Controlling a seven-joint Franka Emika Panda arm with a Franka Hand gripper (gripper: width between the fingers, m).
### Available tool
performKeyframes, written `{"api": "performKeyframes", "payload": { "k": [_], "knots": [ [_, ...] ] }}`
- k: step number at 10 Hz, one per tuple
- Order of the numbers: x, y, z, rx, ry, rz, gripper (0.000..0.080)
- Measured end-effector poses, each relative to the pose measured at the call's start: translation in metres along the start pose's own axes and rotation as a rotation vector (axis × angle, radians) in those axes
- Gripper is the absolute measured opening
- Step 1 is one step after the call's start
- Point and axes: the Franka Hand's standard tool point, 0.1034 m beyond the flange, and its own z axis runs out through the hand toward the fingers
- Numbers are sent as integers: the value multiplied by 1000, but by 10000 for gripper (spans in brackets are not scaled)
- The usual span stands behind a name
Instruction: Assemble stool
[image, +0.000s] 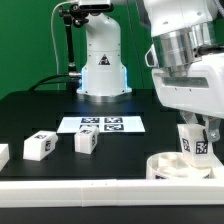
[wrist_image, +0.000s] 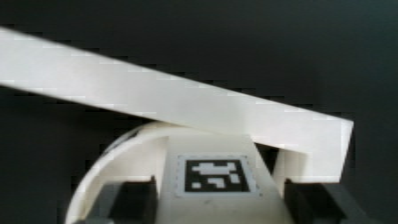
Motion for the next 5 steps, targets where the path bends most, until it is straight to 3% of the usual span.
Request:
{"api": "performKeyframes", "payload": {
  "k": [5],
  "knots": [
    [-4, -2, 0, 13, -35, 344, 343]
  ]
}}
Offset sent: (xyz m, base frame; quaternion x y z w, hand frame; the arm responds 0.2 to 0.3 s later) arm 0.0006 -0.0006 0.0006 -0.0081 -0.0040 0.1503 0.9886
